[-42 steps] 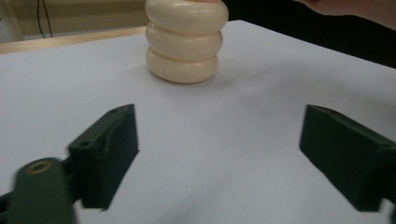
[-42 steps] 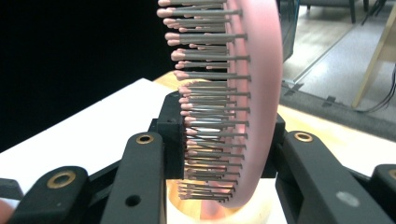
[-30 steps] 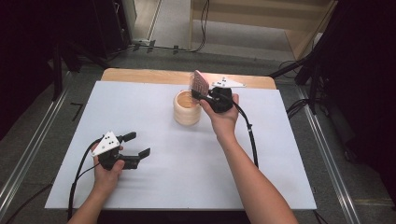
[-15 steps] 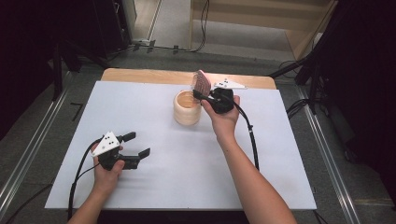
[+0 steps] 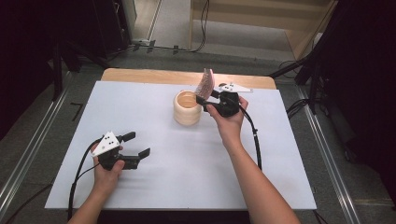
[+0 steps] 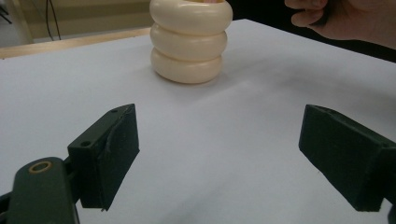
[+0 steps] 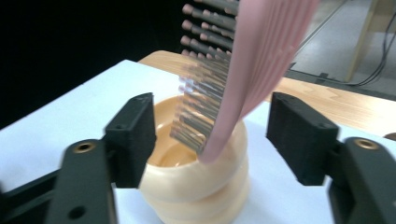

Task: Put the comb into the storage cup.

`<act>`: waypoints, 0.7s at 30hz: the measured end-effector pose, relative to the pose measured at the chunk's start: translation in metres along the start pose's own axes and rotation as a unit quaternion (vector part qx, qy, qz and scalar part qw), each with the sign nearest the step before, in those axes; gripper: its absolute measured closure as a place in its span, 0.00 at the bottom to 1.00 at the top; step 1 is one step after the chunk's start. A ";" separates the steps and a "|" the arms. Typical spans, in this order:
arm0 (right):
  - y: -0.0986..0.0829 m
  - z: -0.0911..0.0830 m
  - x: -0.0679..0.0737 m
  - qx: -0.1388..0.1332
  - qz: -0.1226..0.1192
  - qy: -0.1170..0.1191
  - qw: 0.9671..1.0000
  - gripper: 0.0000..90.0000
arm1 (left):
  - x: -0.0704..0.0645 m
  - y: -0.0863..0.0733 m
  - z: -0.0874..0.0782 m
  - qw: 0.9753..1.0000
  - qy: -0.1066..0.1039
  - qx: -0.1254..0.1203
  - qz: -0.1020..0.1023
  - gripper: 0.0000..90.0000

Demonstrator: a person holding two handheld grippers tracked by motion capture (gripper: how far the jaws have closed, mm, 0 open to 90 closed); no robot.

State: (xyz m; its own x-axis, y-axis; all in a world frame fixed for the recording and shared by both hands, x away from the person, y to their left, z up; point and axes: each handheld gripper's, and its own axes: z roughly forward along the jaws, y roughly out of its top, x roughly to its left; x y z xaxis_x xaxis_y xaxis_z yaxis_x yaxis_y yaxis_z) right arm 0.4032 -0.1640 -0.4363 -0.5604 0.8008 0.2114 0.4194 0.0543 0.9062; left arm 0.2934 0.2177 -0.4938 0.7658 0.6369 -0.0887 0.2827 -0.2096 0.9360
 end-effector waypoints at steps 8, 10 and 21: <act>-0.007 -0.013 -0.003 -0.005 -0.007 0.014 1.000 0.12 | 0.000 0.000 0.000 1.000 0.000 -0.001 0.000 0.14; -0.008 -0.016 -0.002 -0.004 -0.008 0.017 1.000 0.10 | 0.000 0.000 0.000 1.000 0.000 -0.001 0.000 0.14; -0.013 -0.035 0.007 -0.001 -0.033 0.043 0.999 0.00 | 0.000 0.000 0.000 1.000 0.001 -0.001 -0.001 0.14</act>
State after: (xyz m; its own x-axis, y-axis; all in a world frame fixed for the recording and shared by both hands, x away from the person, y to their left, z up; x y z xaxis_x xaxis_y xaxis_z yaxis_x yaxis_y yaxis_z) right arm 0.3690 -0.1800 -0.4335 -0.6467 0.7407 0.1821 0.3788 0.1046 0.9196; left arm 0.2933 0.2177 -0.4937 0.7644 0.6383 -0.0907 0.2837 -0.2068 0.9363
